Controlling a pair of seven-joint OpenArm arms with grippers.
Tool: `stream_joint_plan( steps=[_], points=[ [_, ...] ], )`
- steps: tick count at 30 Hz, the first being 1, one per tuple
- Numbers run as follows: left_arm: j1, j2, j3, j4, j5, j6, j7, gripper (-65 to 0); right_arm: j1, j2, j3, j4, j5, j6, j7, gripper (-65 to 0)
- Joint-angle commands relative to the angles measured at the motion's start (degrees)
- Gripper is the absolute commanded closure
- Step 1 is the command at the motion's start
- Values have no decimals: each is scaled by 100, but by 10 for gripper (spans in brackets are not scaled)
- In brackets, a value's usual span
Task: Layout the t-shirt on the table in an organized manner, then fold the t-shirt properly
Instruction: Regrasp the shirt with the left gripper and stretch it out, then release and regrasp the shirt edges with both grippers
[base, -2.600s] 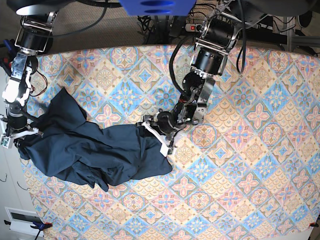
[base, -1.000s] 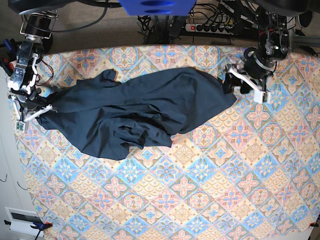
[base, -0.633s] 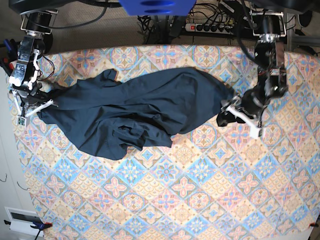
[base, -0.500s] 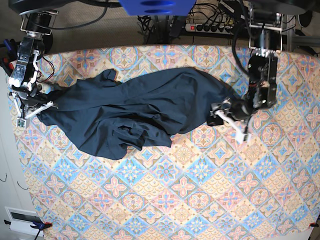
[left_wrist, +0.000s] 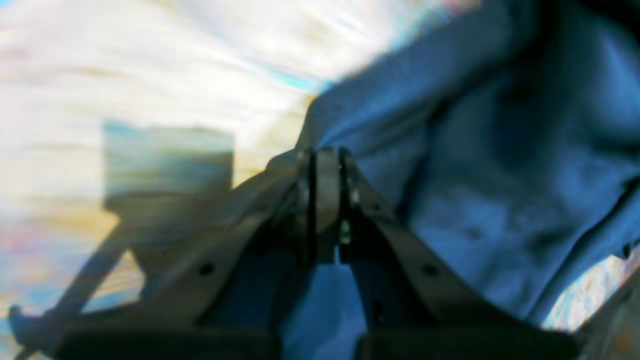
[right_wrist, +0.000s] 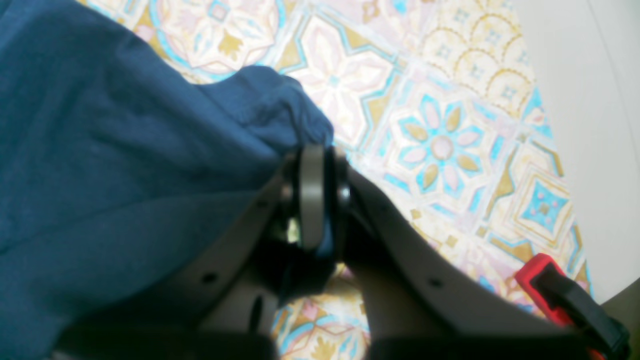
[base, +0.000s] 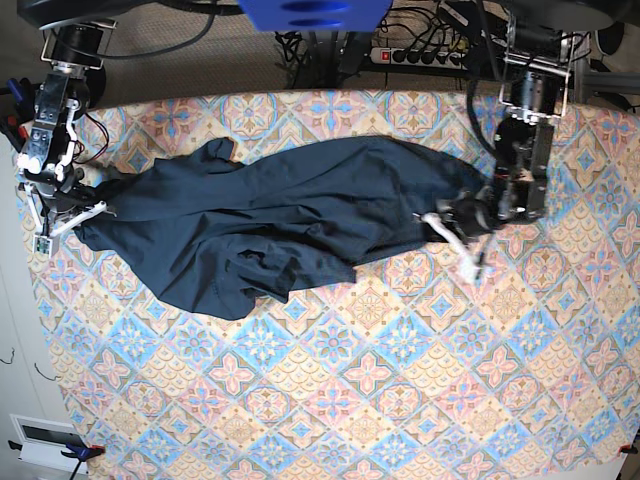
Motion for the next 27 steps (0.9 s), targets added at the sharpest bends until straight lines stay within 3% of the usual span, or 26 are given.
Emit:
stream_joint_plan(
  steps=[1, 6, 10, 14, 20, 22, 24, 27],
  points=[
    [-52, -155, -340, 90, 12, 19, -53, 0, 84, 122, 43, 98, -18, -3, 115, -10],
    [423, -357, -2037, 257, -14, 19, -53, 0, 84, 122, 34, 98, -18, -3, 106, -9],
    [1056, -357, -3382, 1039, -14, 10, -53, 0, 93, 122, 17, 98, -18, -3, 106, -10],
    [1856, -314, -4200, 1866, -14, 10, -44, 0, 102, 122, -10, 98, -18, -3, 71, -11],
    [2805, -322, -4296, 1848, 38, 10, -35, 0, 102, 113, -19, 36, -18, -3, 62, -11],
    [2823, -401, -4015, 1532, 65, 10, 140, 0, 102, 113, -19, 36, -18, -3, 62, -11],
    [2797, -709, -3681, 1303, -6, 10, 474, -40, 102, 113, -19, 36, -18, -21, 62, -11],
    [2788, -823, -3505, 1373, -234, 10, 545, -111, 102, 113, -19, 36, -18, -30, 53, -12]
  ],
)
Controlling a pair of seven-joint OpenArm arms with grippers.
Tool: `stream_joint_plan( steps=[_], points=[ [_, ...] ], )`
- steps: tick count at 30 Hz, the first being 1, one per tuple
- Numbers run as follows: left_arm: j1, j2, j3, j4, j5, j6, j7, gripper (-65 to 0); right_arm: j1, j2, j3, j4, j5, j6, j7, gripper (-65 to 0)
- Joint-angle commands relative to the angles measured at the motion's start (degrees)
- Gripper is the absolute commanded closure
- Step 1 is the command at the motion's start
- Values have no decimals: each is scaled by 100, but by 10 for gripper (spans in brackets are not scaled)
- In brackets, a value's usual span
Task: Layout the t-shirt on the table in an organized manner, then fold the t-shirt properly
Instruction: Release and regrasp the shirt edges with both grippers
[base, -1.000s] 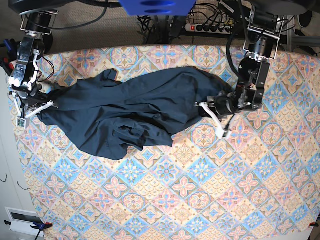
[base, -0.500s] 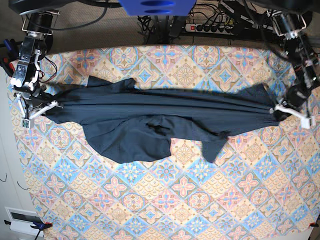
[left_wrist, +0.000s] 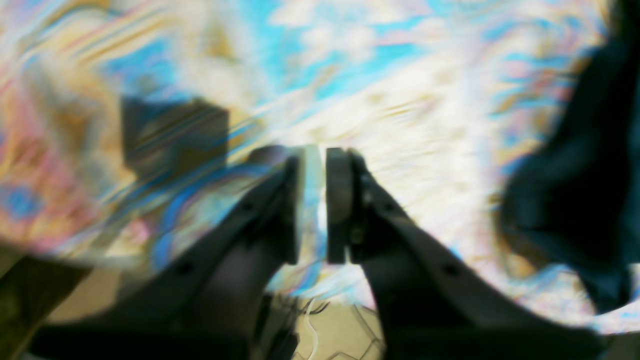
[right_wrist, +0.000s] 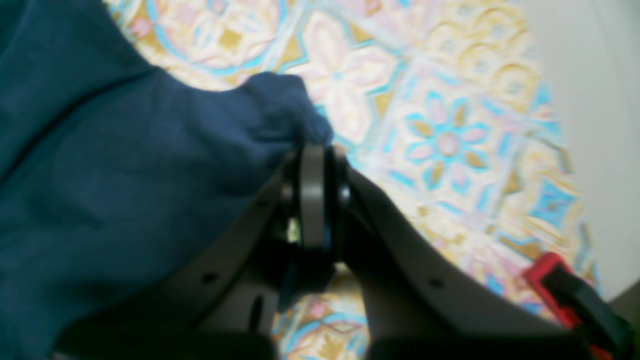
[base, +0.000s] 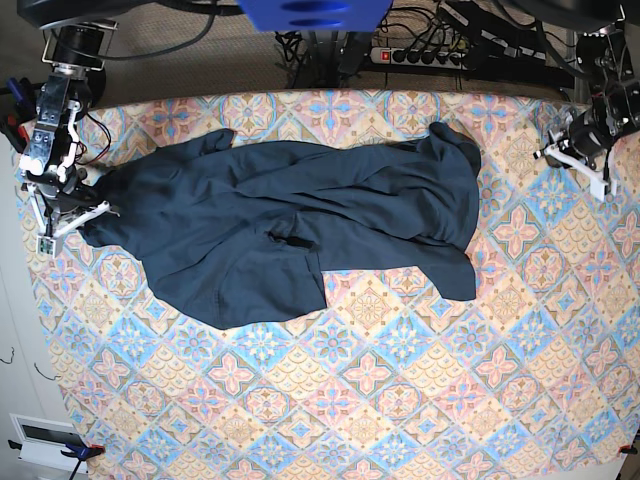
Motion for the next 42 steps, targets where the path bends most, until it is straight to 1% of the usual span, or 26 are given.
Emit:
stream_joint_plan(
  steps=[1, 3, 6, 8, 11, 13, 15, 18, 20, 22, 24, 26, 27, 29, 32, 33, 34, 36, 37, 38, 40, 42],
  points=[
    [-3, -166, -153, 176, -99, -12, -91, -124, 73, 135, 43, 98, -24, -14, 95, -17],
    [-109, -130, -443, 273, -284, -3, -109, -134, 65, 135, 43, 98, -24, -14, 95, -47],
    [-592, -78, -513, 290, -530, 15, -118, -137, 47, 135, 43, 150, -24, -14, 95, -112],
    [-1023, 133, -504, 290, -539, 15, -83, -137, 47, 135, 43, 168, -24, -14, 104, -145],
    [-1709, 511, -355, 281, -495, 15, -83, -137, 38, 135, 43, 335, -24, -14, 139, -177],
    [-2131, 634, 164, 281, -134, 15, -83, -138, 38, 21, 43, 625, -24, -14, 148, -197],
    [-2491, 749, 929, 229, 384, 15, -118, -138, 38, -164, 34, 942, -24, -14, 148, -223],
    [-2957, 898, 1975, -61, 1193, 15, -126, -146, 38, -216, -19, 1355, -24, -6, 148, -276],
    [-3177, 986, 2502, -290, 1536, 15, -162, -202, 38, -216, -327, 1416, -24, -6, 148, -298],
    [-3239, 1012, 2828, -378, 1738, 15, -364, -283, 91, -190, -749, 1408, -24, 3, 157, -312],
    [-3239, 1012, 3003, -404, 1879, 15, -487, -366, 328, -76, -1162, 1399, -24, 12, 157, -321],
    [-3230, 1012, 3082, -413, 1949, 15, -531, -429, 768, -14, -1645, 1241, -24, 21, 157, -333],
    [-3230, 1012, 3082, -422, 1949, 15, -522, -446, 988, -5, -1847, 1091, -24, 21, 157, -340],
    [-3230, 1012, 3082, -536, 1914, 15, -522, -451, 1427, 74, -2199, 669, -24, 21, 200, -350],
    [-3230, 1012, 3074, -624, 1914, 15, -531, -451, 2007, 135, -2665, -61, -24, 30, 579, -352],
    [-3221, 1012, 3074, -624, 1914, 15, -531, -451, 2218, 223, -2850, -333, -24, 126, 710, -352],
    [-3159, 1012, 3047, -624, 1914, 15, -531, -451, 2385, 285, -3043, -606, -24, 320, 833, -352],
    [-3080, 1012, 3038, -606, 1914, 15, -531, -451, 2720, 338, -3351, -1195, -24, 838, 1097, -352],
    [-3063, 1012, 3038, -606, 1914, 15, -531, -451, 2851, 346, -3456, -1476, -24, 1014, 1220, -352],
    [-3054, 1012, 3038, -606, 1914, 15, -531, -451, 2957, 346, -3527, -1757, -33, 1164, 1335, -352],
    [-2948, 1004, 3030, -606, 1905, 15, -540, -451, 3141, 346, -3606, -2223, -51, 1339, 1519, -352],
    [-2904, 995, 3030, -606, 1905, 6, -540, -451, 3282, 346, -3658, -2610, -262, 1533, 1669, -352]
  ],
)
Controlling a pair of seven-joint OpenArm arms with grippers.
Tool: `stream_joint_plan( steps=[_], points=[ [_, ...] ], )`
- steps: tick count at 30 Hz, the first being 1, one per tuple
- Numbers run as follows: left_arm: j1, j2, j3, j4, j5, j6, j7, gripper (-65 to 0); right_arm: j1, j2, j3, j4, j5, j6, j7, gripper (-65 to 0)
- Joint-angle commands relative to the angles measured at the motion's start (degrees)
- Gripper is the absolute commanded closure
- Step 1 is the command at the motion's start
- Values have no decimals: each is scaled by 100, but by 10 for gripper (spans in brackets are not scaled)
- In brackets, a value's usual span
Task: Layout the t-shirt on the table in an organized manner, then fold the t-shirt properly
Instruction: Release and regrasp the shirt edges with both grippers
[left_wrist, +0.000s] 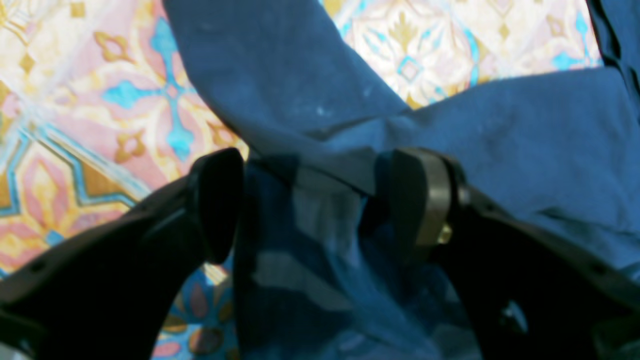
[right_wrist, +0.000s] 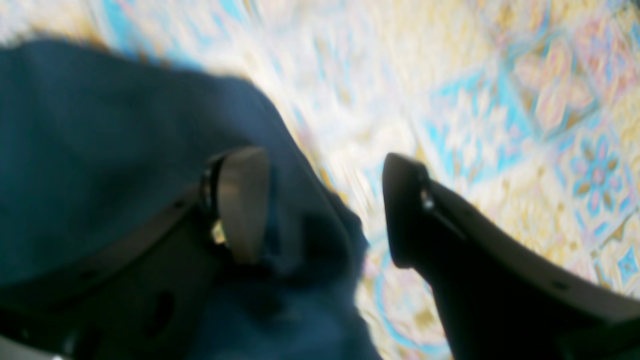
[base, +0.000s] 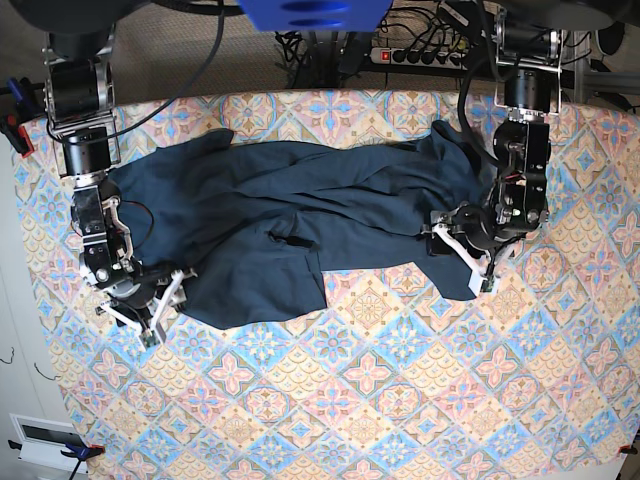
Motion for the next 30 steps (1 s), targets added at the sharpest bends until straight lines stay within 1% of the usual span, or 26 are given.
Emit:
stream_joint_plan(
  steps=[1, 4, 7, 10, 11, 12, 13, 15, 16, 17, 18, 19, 22, 25, 26, 28, 30],
  points=[
    [-98, -65, -30, 102, -23, -16, -87, -451, 247, 84, -17, -67, -53, 128, 196, -352],
    [-98, -65, -30, 102, -23, -16, -87, -451, 255, 84, -114, -462, -272, 418, 284, -352],
    [-107, -65, -30, 102, -23, -16, -87, -451, 255, 84, -237, -603, -343, 761, 293, -351],
    [-124, -48, -30, 102, -23, -16, -87, -451, 255, 75, -369, -621, -343, 832, 293, -341],
    [-133, -48, -30, 102, -23, -16, -87, -451, 255, 75, -439, -647, -343, 832, 293, -310],
    [-133, -48, -30, 102, -23, -16, -87, -451, 255, 75, -457, -744, -343, 832, 293, -263],
    [-133, -48, -30, 102, -23, -16, -87, -451, 255, 66, -457, -902, -343, 832, 372, -187],
    [-142, -39, -30, 102, -31, -16, -87, -451, 449, 66, -457, -1166, -334, 832, 820, -23],
    [-142, -39, -30, 102, -31, -16, -96, -451, 616, 75, -457, -1227, -299, 832, 1057, 0],
    [-142, -39, -30, 102, -31, -16, -131, -451, 712, 93, -413, -1236, -290, 832, 1295, 0],
    [-124, -39, -30, 102, -31, -16, -219, -451, 748, 102, -237, -1236, -290, 832, 1497, -16],
    [-107, -39, -30, 102, -31, -16, -325, -451, 748, 119, 62, -1219, -299, 832, 1655, -12],
    [-63, -48, -39, 75, -31, -7, -527, -451, 756, 102, 1029, -1016, -316, 832, 1928, -7],
    [25, -12, -426, 75, -31, 2, -562, -451, 783, 93, 1811, -1043, -325, 796, 2095, -7],
    [34, 102, -584, 75, -31, -7, -562, -451, 818, 93, 2049, -1139, -325, 788, 2156, -7],
    [43, 242, -927, 75, -23, -16, -544, -451, 1055, 84, 2356, -1456, -334, 779, 2227, -10],
    [43, 322, -1032, 75, -14, -16, -527, -451, 1398, 75, 2383, -1895, -334, 779, 2227, -11]
  ],
)
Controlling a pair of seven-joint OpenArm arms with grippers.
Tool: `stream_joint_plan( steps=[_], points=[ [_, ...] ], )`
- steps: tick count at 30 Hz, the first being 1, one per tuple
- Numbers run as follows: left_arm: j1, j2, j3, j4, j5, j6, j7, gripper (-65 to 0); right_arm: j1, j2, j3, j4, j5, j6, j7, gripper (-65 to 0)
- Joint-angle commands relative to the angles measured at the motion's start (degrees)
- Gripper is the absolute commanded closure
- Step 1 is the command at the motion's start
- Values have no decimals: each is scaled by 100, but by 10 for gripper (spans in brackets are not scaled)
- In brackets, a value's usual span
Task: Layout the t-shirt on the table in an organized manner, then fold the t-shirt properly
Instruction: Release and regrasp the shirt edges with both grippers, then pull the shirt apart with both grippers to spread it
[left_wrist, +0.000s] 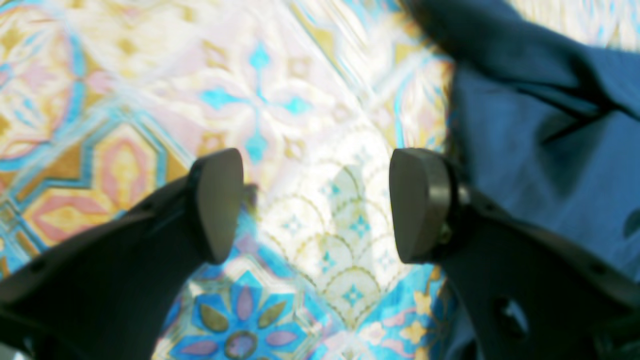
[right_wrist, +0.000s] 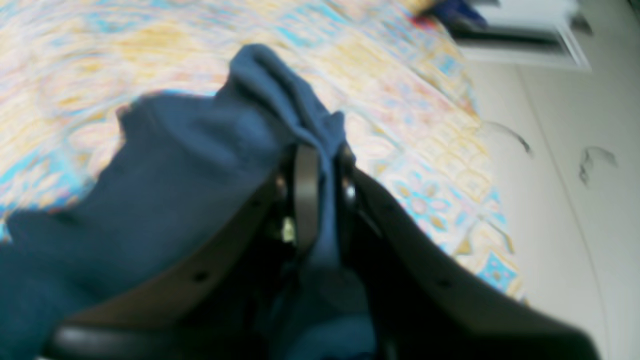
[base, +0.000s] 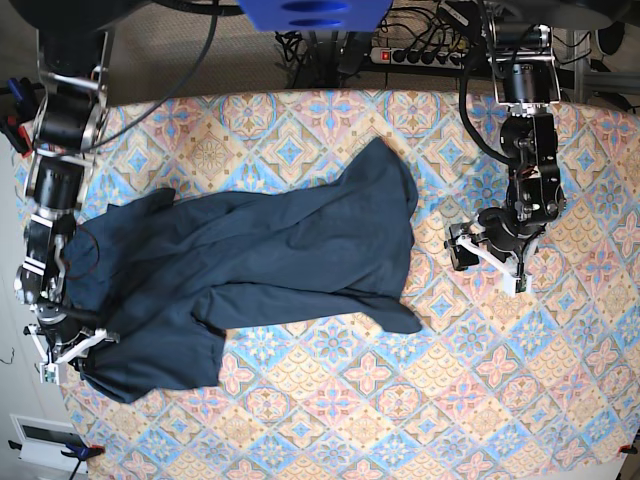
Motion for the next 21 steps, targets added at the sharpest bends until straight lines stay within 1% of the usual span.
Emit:
stream_joint_plan(
  steps=[1, 2, 3, 4, 6, 8, 9, 10, 11, 15, 19, 21],
  points=[
    [-100, -8, 15, 84, -44, -40, -92, -451, 409, 73, -42, -41, 99, 55, 238, -12],
    [-108, 9, 23, 84, -44, -40, -101, -451, 514, 73, -103, -252, 64, 55, 238, -15],
    [-117, 9, 23, 84, -44, -49, -101, -451, 576, 73, -209, -393, -51, 55, 238, -32],
    [-117, 18, 32, 84, -53, -49, -109, -451, 602, 73, -323, -419, -235, 55, 238, -57],
    [-179, 159, 50, 93, -36, -49, -109, -451, 602, 73, -428, -305, -657, 47, 238, -124],
    [-407, 229, 278, 66, 8, -49, -101, -451, 602, 73, -411, 21, -1070, 47, 194, -202],
    [-513, 247, 419, -4, 8, -49, -109, -451, 593, 73, -428, 240, -1185, 47, 194, -232],
    [-618, 255, 551, -118, 0, -49, -109, -451, 541, 73, -472, 504, -1185, 47, 185, -257],
    [-785, 264, 683, -285, -9, -49, -109, -451, 303, 73, -481, 759, -1176, 47, 167, -270],
    [-1506, 563, 990, -1279, 0, -49, -118, -451, -541, 73, -420, 1735, -1176, 47, -44, -271],
    [-2218, 959, 1272, -2562, 0, -49, -118, -451, -1174, 73, -393, 2553, -1167, 47, -79, -271],
    [-2473, 1161, 1386, -3090, 0, -49, -136, -451, -1543, 73, -173, 2948, -1167, 47, -79, -271]
  ],
)
